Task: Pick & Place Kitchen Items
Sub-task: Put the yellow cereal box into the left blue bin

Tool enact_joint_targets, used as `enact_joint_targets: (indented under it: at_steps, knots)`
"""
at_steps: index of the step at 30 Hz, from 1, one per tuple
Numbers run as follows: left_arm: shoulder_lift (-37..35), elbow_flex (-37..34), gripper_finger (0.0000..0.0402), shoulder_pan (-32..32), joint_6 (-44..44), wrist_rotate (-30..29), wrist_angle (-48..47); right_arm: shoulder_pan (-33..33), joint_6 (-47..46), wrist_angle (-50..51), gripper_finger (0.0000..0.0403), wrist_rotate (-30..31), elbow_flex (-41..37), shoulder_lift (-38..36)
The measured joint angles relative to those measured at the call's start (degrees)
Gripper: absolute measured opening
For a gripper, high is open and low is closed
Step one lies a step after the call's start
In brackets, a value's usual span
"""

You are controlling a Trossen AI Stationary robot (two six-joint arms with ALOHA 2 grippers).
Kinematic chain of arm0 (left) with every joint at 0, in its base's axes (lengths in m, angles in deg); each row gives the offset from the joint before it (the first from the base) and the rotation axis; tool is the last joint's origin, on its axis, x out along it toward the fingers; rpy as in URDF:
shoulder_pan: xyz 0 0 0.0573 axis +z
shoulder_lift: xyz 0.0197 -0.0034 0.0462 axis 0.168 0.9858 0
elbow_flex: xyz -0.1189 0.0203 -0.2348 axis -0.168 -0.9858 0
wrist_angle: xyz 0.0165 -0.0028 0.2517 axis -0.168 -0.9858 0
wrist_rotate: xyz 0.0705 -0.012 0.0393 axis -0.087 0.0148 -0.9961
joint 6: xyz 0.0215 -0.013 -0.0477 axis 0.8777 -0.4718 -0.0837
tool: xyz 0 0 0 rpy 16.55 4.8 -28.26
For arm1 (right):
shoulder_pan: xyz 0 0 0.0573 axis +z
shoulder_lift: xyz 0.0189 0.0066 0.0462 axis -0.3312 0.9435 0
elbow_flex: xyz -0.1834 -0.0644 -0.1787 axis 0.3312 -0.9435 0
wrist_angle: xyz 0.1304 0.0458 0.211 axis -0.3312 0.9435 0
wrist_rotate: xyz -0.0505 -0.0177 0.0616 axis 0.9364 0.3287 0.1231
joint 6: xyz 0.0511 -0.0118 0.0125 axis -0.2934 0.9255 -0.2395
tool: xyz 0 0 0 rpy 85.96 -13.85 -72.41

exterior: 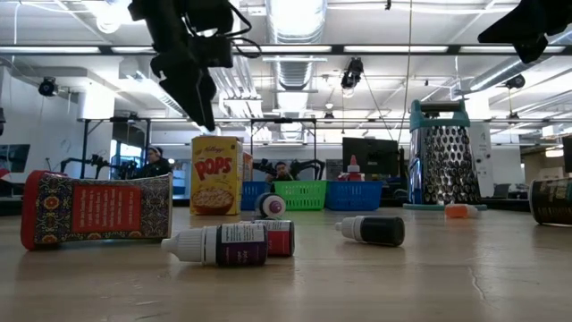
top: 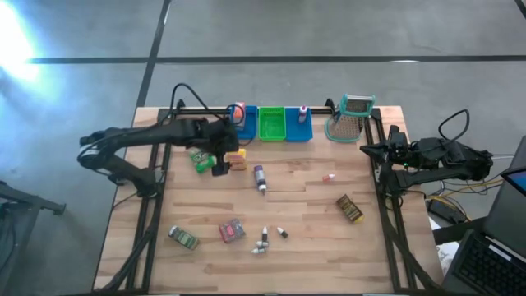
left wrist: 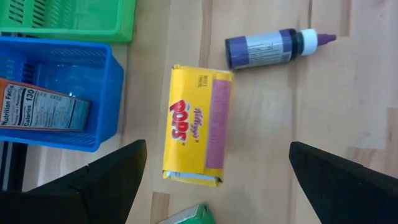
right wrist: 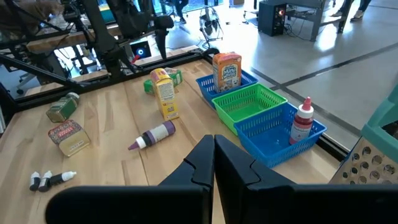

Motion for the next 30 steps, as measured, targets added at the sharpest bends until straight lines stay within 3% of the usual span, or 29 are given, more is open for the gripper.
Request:
enact_joint_targets:
  at_steps: [14,30]
  knots:
    - [5.81,0.04,0.0391,2.14,1.57,0.95,0.89,-0.01,0.00,0.00,0.0008,0.00,0.01,0.00]
    - [7.85,0.07,0.0316,2.25,-3.32,0.18,1.89,0.01,0.00,-0.02,0.0008,0.00,0.00,0.00]
